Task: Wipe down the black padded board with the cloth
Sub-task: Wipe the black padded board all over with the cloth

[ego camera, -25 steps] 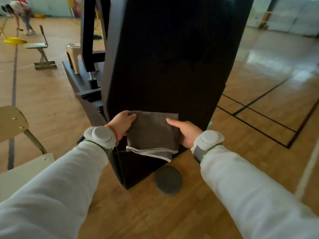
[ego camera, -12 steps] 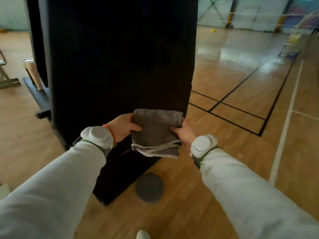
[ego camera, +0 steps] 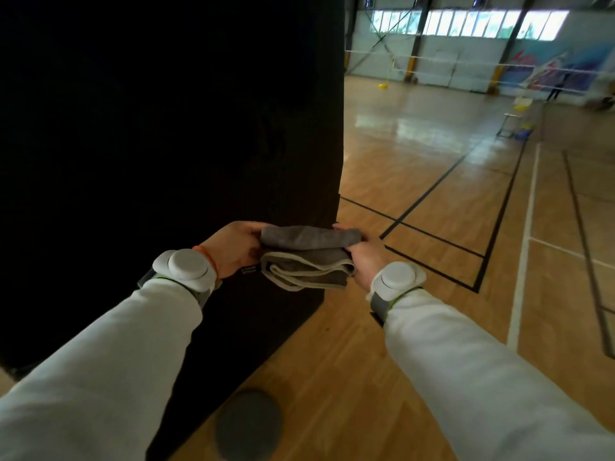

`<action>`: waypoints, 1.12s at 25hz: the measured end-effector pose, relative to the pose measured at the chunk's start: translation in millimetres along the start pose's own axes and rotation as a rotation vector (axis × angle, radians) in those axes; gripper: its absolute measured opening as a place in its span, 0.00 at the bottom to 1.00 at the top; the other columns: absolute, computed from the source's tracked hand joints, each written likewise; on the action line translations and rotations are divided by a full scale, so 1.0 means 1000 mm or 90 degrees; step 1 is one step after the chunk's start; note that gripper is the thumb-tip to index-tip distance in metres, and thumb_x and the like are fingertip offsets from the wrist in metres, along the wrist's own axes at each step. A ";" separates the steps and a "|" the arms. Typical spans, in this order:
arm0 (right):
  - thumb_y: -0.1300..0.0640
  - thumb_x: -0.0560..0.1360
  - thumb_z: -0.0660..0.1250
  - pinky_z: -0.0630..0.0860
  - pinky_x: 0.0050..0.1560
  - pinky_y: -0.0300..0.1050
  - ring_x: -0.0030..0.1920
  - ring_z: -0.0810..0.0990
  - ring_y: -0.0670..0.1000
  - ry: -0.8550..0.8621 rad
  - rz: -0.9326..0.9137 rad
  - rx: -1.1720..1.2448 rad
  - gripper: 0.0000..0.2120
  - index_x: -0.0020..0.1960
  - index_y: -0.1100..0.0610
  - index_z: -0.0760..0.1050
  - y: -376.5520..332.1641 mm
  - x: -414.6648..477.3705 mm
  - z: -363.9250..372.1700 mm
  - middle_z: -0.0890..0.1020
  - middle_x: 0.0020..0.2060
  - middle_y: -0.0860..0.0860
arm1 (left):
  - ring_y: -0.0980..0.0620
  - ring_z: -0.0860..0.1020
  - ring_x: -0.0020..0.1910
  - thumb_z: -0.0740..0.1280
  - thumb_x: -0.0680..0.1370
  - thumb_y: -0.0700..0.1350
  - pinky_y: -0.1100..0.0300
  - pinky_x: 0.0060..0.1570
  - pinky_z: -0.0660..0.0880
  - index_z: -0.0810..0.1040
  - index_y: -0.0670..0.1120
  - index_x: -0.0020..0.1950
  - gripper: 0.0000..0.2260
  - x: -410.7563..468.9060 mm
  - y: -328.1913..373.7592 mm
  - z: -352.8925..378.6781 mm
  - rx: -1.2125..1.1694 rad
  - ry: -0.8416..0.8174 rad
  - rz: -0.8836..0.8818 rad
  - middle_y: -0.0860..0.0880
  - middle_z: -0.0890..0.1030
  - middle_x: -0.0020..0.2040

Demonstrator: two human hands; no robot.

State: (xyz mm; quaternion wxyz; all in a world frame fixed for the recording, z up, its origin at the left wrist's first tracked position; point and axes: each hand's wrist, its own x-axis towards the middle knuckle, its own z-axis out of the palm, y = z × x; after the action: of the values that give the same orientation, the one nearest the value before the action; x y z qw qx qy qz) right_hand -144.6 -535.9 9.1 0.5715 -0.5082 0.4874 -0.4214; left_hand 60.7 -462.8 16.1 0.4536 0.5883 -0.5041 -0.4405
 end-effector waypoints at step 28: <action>0.59 0.74 0.67 0.75 0.58 0.57 0.59 0.77 0.56 -0.670 0.030 0.096 0.24 0.68 0.56 0.65 -0.065 0.368 -0.036 0.76 0.61 0.57 | 0.48 0.77 0.57 0.65 0.74 0.33 0.51 0.57 0.75 0.73 0.50 0.61 0.18 0.294 0.058 0.084 -0.183 0.334 -0.094 0.46 0.77 0.59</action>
State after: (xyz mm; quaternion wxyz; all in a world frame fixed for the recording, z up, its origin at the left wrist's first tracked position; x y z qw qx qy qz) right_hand -116.4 -909.9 25.8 0.7831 -0.5972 0.1139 -0.1304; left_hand -1.7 -766.4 38.6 0.6138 0.6467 -0.2581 -0.3721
